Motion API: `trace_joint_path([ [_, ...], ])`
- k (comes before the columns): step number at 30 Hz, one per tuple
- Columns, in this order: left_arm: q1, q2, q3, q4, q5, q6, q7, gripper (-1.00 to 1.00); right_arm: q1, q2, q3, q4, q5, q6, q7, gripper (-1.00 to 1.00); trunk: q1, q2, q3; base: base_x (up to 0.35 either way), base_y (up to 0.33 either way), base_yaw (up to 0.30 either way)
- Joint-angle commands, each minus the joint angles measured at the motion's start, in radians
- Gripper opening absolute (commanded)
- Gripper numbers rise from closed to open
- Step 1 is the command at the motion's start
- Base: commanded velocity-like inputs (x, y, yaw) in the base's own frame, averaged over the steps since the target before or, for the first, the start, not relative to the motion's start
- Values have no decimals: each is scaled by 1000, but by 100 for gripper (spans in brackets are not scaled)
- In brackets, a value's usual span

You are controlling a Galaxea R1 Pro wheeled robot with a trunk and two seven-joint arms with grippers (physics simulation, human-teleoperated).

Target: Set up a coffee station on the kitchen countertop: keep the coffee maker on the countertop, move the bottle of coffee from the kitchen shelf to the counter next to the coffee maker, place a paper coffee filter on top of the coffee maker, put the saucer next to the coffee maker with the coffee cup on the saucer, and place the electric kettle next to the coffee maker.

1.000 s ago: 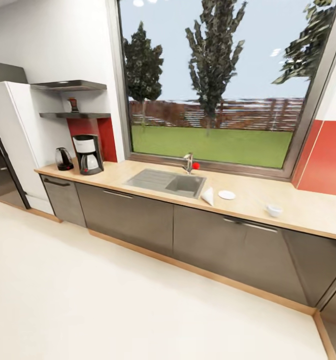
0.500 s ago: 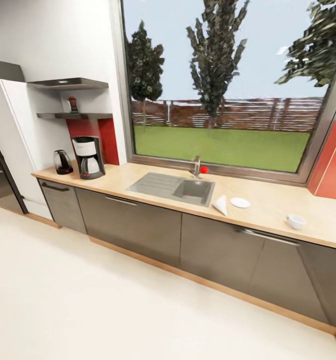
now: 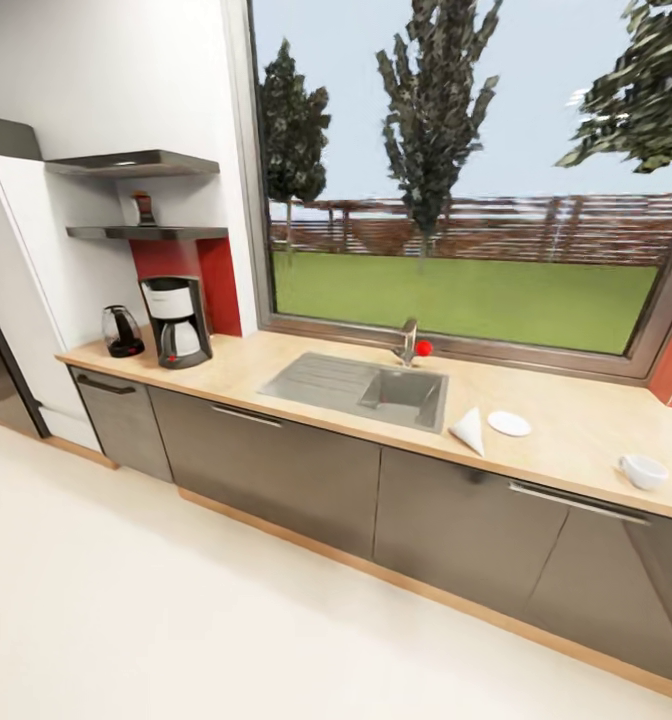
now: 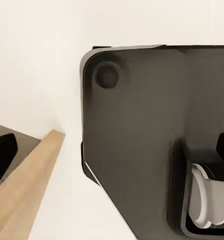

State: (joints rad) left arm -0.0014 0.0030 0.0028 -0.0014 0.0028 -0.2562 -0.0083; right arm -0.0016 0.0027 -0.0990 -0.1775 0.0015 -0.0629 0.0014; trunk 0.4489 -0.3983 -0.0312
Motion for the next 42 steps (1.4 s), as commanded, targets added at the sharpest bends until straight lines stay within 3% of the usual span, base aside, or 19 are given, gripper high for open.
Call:
trace_joint_path([
  [1, 0, 0, 0, 0, 0, -3, -1, 100, 0, 0, -5, 0, 0, -3, 0, 100, 1, -2, -2, 331, 79, 0],
  [22, 0, 2, 0, 0, 0, -3, -1, 100, -1, 0, -7, -1, 0, -2, 0, 100, 1, -2, -2, 326, 108, -1],
  [33, 0, 2, 0, 0, 0, -3, -1, 100, 0, 0, -7, -1, 0, -2, 0, 100, 1, -2, -2, 283, 230, -206],
  [42, 0, 2, 0, 0, 0, -3, -1, 100, 0, 0, -7, -2, 0, -2, -3, 100, 1, -2, -2, 284, 221, -30],
])
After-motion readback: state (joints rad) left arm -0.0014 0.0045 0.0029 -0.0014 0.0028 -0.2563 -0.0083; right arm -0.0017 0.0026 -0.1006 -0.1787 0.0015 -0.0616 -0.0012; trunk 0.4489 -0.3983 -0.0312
